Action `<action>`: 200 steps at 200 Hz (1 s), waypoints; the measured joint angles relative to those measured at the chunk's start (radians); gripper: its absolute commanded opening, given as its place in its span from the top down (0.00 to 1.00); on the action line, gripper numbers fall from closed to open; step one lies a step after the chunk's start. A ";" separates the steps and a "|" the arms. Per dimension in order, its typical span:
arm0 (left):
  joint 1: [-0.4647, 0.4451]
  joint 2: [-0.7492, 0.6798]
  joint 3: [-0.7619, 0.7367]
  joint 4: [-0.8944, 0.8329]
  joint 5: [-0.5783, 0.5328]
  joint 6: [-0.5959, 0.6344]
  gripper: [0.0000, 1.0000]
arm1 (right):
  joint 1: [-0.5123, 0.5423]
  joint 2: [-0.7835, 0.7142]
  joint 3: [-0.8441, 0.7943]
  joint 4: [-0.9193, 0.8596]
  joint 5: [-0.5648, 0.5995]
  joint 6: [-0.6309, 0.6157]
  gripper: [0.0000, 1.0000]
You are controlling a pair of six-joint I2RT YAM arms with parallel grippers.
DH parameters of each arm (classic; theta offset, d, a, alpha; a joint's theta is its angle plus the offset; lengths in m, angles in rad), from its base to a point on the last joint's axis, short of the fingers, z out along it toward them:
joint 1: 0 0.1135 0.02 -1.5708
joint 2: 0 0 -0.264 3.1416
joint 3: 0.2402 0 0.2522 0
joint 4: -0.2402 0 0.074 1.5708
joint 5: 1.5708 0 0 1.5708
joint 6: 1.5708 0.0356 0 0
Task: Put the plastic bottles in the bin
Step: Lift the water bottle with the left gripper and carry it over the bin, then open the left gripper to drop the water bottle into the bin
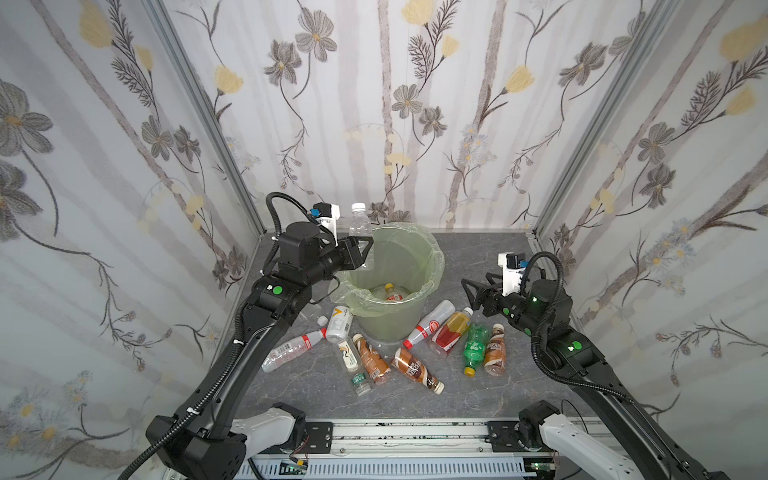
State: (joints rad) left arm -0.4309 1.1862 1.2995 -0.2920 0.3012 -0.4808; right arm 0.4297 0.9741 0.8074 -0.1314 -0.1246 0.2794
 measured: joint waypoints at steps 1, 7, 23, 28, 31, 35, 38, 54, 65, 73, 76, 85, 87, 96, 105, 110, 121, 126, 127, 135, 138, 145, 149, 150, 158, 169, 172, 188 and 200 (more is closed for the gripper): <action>-0.003 0.000 -0.003 0.003 -0.002 -0.002 0.50 | 0.000 0.000 0.000 0.000 0.000 0.000 0.15; -0.015 -0.002 -0.018 0.012 -0.014 -0.011 0.50 | 0.000 0.000 -0.002 0.000 0.000 0.000 0.15; -0.040 -0.011 -0.061 0.019 -0.049 -0.037 0.50 | 0.000 0.000 -0.008 0.000 0.000 0.001 0.15; -0.046 -0.015 -0.073 0.019 -0.058 -0.044 0.50 | 0.000 0.000 -0.010 0.000 0.000 0.005 0.15; -0.048 -0.018 -0.080 0.021 -0.064 -0.047 0.50 | 0.000 0.000 -0.011 0.000 0.000 0.006 0.15; -0.053 -0.024 -0.090 0.026 -0.072 -0.053 0.50 | 0.000 0.000 -0.012 0.000 0.000 0.008 0.15; -0.056 -0.028 -0.098 0.029 -0.077 -0.057 0.50 | 0.000 0.000 -0.013 0.001 0.000 0.008 0.15; -0.069 -0.046 -0.134 0.059 -0.096 -0.080 0.49 | 0.000 0.000 -0.019 0.002 -0.001 0.008 0.15; -0.077 -0.055 -0.160 0.082 -0.111 -0.097 0.49 | 0.000 0.000 -0.023 0.001 -0.001 0.013 0.15; -0.082 -0.058 -0.177 0.095 -0.119 -0.108 0.49 | 0.000 0.000 -0.024 0.003 -0.002 0.017 0.15; -0.083 -0.058 -0.182 0.100 -0.121 -0.112 0.49 | 0.000 0.000 -0.026 0.004 -0.003 0.017 0.15; -0.089 -0.058 -0.196 0.114 -0.129 -0.124 0.49 | 0.000 0.000 -0.029 0.007 -0.004 0.019 0.15; -0.090 -0.058 -0.199 0.117 -0.130 -0.126 0.49 | 0.000 0.000 -0.029 0.007 -0.004 0.019 0.15; -0.094 -0.058 -0.207 0.127 -0.137 -0.131 0.48 | 0.000 0.000 -0.032 0.007 -0.005 0.019 0.15; -0.098 -0.057 -0.210 0.138 -0.143 -0.139 0.48 | 0.000 0.000 -0.033 0.007 -0.007 0.023 0.15; -0.099 -0.056 -0.211 0.145 -0.144 -0.143 0.48 | 0.000 0.000 -0.034 0.007 -0.007 0.026 0.15; -0.102 -0.053 -0.212 0.160 -0.148 -0.149 0.47 | 0.000 -0.003 -0.037 0.007 -0.007 0.026 0.15; -0.102 -0.051 -0.213 0.167 -0.151 -0.151 0.46 | 0.000 -0.004 -0.039 0.007 -0.007 0.026 0.15; -0.102 -0.051 -0.213 0.168 -0.151 -0.151 0.46 | 0.000 -0.005 -0.039 0.007 -0.007 0.026 0.15; -0.103 -0.048 -0.213 0.175 -0.152 -0.155 0.46 | 0.000 -0.006 -0.041 0.007 -0.007 0.026 0.15; -0.103 -0.046 -0.213 0.177 -0.152 -0.156 0.45 | 0.000 -0.007 -0.042 0.007 -0.007 0.026 0.15; -0.105 -0.042 -0.214 0.183 -0.151 -0.158 0.45 | 0.000 -0.008 -0.043 0.007 -0.007 0.026 0.15; -0.105 -0.041 -0.214 0.184 -0.151 -0.158 0.45 | 0.000 -0.008 -0.043 0.007 -0.007 0.026 0.15; -0.105 -0.040 -0.214 0.185 -0.151 -0.158 0.45 | 0.000 -0.008 -0.043 0.007 -0.007 0.026 0.15; -0.107 -0.039 -0.216 0.189 -0.151 -0.159 0.44 | 0.000 -0.009 -0.043 0.007 -0.007 0.026 0.15; -0.108 -0.038 -0.219 0.191 -0.151 -0.159 0.44 | 0.000 -0.011 -0.043 0.007 -0.007 0.026 0.15; -0.109 -0.038 -0.219 0.191 -0.151 -0.159 0.44 | 0.000 -0.011 -0.043 0.007 -0.007 0.026 0.15; -0.110 -0.042 -0.227 0.192 -0.151 -0.159 0.42 | 0.000 -0.011 -0.043 0.007 -0.007 0.026 0.15; -0.109 -0.047 -0.234 0.192 -0.151 -0.159 0.39 | 0.000 -0.012 -0.043 0.007 -0.007 0.026 0.15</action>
State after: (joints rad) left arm -0.5404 1.1397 1.0657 -0.1001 0.1501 -0.6395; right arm 0.4301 0.9623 0.7643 -0.1246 -0.1314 0.3054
